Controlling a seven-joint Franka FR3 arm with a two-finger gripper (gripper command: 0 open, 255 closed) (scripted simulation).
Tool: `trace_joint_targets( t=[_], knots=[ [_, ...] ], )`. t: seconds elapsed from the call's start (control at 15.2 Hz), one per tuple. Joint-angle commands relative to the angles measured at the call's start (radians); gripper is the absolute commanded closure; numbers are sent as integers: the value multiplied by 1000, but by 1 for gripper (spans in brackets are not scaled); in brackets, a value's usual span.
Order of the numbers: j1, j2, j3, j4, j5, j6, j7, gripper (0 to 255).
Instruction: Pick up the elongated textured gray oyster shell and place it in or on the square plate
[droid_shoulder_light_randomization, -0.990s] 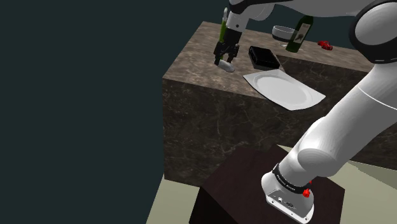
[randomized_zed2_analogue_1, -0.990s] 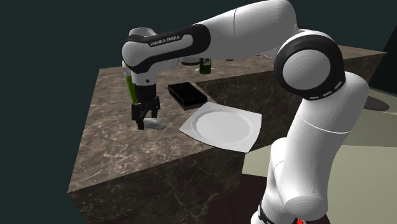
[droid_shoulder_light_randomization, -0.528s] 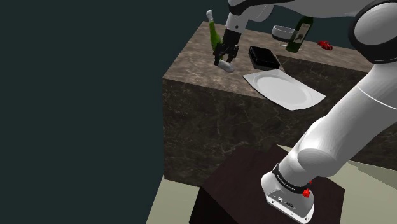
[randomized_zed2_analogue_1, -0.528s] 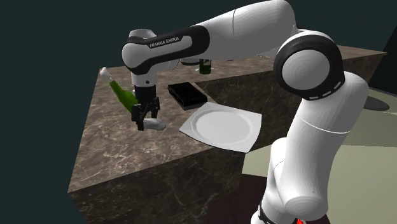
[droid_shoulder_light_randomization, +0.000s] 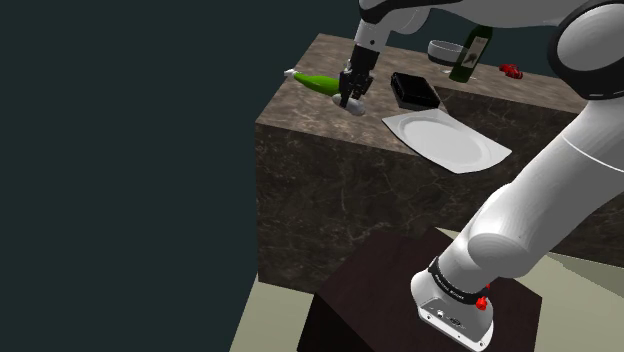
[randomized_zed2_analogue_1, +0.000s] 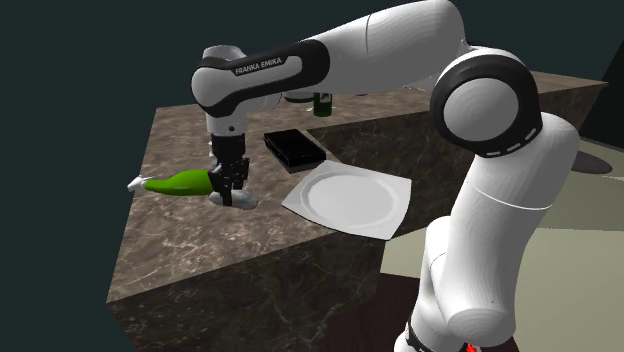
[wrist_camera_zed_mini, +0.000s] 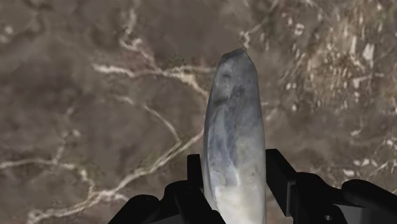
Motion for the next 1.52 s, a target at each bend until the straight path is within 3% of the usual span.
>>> trace_joint_targets(
  t=[0.0,1.25,1.45],
  knots=[
    [0,1,0,-1,0,0,0,255],
    [-2,12,-4,252,-2,-240,37,255],
    [-9,-63,-8,175,-25,-235,28,255]
  ],
)
